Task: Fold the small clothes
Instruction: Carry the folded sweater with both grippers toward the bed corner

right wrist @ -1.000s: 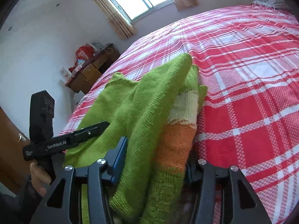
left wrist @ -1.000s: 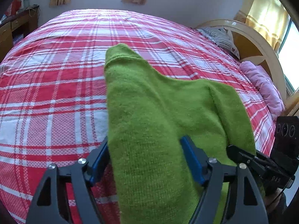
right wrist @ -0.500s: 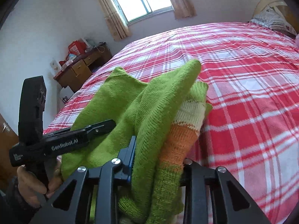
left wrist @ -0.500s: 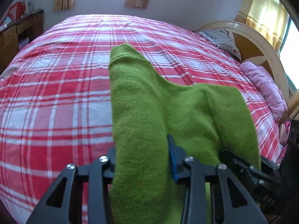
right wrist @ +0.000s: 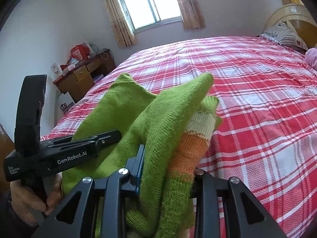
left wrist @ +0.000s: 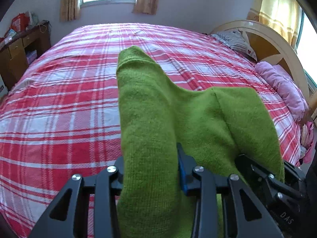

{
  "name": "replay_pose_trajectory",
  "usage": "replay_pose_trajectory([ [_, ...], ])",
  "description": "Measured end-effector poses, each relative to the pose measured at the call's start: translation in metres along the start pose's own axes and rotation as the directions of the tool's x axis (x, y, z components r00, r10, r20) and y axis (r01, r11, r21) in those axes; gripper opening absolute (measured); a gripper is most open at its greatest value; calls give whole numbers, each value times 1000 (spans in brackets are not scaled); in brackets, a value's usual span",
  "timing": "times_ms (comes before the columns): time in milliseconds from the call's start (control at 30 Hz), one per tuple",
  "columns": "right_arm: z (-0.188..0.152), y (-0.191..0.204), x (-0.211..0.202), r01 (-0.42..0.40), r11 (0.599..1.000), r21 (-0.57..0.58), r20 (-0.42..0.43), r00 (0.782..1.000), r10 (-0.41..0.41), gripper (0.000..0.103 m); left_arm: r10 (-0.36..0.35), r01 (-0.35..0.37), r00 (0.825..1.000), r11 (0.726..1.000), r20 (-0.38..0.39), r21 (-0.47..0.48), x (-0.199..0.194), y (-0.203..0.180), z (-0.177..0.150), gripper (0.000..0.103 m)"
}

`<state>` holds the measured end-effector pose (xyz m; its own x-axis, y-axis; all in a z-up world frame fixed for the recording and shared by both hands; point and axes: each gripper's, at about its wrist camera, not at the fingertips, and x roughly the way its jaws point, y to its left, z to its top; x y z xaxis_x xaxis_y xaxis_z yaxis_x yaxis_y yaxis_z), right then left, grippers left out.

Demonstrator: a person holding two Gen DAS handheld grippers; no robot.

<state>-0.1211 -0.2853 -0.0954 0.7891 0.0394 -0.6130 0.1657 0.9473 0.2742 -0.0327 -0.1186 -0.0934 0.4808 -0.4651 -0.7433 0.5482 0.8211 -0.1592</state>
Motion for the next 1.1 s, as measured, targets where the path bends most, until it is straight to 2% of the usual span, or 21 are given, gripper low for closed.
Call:
replay_pose_trajectory([
  [433,4,57,24,-94,994,-56,-22,995,93,29,111,-107,993,990,30,-92,-27,51,-10,38],
  [833,10,124,50,-185,974,-133,-52,982,179,30,210,-196,976,961,56,-194,-55,110,-19,38],
  [1100,21,173,71,-245,947,-208,-72,969,235,30,266,-239,962,933,68,-270,-68,149,-23,38],
])
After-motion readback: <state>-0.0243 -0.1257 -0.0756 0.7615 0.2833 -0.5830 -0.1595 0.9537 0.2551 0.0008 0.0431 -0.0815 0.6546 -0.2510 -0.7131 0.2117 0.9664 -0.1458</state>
